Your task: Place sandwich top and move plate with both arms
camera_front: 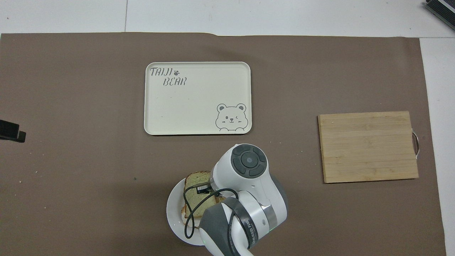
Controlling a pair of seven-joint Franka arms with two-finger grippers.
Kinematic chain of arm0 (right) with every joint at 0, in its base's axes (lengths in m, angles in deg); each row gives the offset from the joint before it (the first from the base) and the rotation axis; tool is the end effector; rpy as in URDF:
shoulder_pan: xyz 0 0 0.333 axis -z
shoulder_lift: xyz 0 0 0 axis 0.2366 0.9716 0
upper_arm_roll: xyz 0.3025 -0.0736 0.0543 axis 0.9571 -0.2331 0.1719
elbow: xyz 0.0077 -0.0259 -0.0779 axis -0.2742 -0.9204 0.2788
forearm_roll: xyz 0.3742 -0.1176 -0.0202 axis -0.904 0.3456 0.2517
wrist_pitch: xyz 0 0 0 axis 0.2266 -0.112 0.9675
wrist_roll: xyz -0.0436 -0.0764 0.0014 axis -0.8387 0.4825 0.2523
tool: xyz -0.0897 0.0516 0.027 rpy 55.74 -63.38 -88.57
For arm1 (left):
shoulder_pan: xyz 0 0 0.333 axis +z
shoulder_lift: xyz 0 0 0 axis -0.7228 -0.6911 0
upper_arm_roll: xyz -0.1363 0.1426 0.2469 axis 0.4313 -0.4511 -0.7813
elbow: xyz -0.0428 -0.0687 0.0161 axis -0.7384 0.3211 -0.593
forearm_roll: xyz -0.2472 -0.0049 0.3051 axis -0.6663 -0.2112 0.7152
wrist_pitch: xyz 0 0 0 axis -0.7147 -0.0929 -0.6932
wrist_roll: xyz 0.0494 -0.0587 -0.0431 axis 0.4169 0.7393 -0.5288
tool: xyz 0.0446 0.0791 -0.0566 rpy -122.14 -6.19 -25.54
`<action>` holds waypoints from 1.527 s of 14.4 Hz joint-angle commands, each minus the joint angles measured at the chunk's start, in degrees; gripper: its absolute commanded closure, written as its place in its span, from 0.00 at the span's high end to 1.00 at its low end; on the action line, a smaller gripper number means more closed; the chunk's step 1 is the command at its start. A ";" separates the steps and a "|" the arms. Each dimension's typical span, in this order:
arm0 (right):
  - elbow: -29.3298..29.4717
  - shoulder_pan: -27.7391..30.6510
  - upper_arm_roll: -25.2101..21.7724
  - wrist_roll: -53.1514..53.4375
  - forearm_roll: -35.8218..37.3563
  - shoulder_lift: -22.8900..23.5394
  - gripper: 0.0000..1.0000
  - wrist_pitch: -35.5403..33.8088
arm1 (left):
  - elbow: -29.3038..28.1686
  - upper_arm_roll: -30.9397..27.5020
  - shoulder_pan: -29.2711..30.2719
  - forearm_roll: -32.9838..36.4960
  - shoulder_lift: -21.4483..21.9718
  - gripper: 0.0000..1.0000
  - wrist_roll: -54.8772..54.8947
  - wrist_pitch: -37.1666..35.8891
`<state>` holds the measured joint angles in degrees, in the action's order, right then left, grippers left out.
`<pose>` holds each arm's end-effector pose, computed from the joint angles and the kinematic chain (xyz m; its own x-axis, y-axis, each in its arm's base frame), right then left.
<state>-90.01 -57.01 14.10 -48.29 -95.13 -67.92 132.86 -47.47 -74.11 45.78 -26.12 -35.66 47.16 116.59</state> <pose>0.4309 0.3956 0.3452 0.9663 0.1777 -0.1863 0.1262 -0.9576 -0.2589 0.5213 0.0136 0.6489 0.9950 -0.0542 -0.0839 -0.0514 -0.9981 0.0348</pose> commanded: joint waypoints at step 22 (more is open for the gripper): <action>9.87 26.87 -0.91 -10.10 7.14 -8.22 1.00 -15.00 | -48.45 0.16 -7.23 -28.29 18.57 1.00 10.20 31.32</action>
<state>-81.62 -33.29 12.62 -55.41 -89.37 -75.57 119.94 -88.66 -73.23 39.75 -50.56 -20.77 53.66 142.74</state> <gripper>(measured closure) 0.000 0.000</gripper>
